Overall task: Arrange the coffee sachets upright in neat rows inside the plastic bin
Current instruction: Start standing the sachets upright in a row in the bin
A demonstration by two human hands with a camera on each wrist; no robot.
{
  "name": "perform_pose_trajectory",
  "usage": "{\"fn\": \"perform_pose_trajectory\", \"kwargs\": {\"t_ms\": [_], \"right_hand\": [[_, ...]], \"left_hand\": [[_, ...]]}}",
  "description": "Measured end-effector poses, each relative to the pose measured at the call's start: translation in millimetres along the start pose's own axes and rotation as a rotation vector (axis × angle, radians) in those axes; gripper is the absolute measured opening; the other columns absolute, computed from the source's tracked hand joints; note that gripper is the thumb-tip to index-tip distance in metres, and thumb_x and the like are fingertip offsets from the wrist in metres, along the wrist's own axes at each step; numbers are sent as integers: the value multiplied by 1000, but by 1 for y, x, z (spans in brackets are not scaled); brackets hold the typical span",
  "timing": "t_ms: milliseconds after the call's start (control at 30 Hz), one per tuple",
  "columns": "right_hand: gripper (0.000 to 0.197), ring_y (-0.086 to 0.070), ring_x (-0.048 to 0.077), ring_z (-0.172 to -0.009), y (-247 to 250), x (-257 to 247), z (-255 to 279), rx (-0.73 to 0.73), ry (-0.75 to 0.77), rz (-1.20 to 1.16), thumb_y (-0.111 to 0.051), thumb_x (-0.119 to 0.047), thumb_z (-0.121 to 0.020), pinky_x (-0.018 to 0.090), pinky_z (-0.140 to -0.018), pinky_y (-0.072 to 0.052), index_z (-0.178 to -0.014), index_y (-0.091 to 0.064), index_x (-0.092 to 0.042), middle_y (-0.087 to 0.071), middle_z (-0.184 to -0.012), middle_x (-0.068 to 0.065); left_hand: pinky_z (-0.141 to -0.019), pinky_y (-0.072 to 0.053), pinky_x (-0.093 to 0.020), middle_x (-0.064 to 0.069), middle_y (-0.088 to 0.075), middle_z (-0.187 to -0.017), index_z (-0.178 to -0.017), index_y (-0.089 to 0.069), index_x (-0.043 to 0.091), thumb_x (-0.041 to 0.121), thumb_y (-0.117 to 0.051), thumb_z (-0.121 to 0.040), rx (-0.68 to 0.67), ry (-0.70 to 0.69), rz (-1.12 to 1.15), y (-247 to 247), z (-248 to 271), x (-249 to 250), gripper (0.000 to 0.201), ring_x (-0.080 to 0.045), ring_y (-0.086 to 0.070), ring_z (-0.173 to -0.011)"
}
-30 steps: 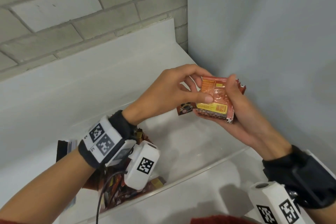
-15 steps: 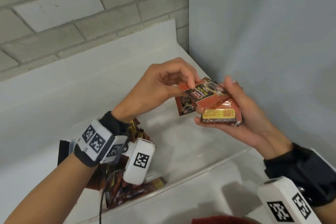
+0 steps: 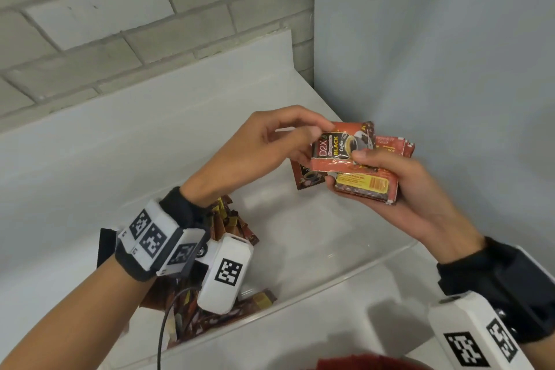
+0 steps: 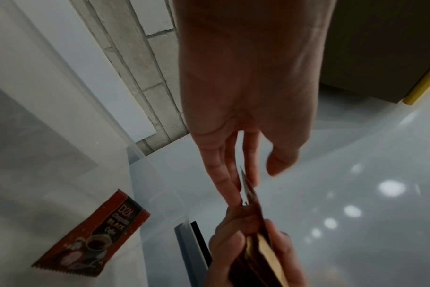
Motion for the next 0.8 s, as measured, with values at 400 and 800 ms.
{"fn": "perform_pose_trajectory", "kwargs": {"t_ms": [400, 800], "right_hand": [[35, -65, 16, -80, 19, -10, -1, 258, 325, -211, -68, -14, -75, 36, -91, -51, -107, -57, -20, -64, -85, 3], [28, -67, 18, -80, 19, -9, 2, 263, 313, -197, -67, -16, -78, 36, -81, -56, -105, -61, -19, -65, -85, 5]], "left_hand": [[-84, -54, -33, 3, -70, -105, -110, -71, 14, 6, -69, -85, -72, -66, -307, 19, -8, 5, 27, -20, -68, -89], [-78, -43, -27, -9, -61, -105, -108, -73, 10, 0, -67, -84, -354, -106, -892, -15, -32, -41, 27, -16, -52, -93]]}}
Point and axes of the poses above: each hand's wrist, its own z-axis away from the middle knuckle, its own y-axis out of the back of the hand, x = y × z, the point moved 5 cm from there along -z, towards the middle knuckle
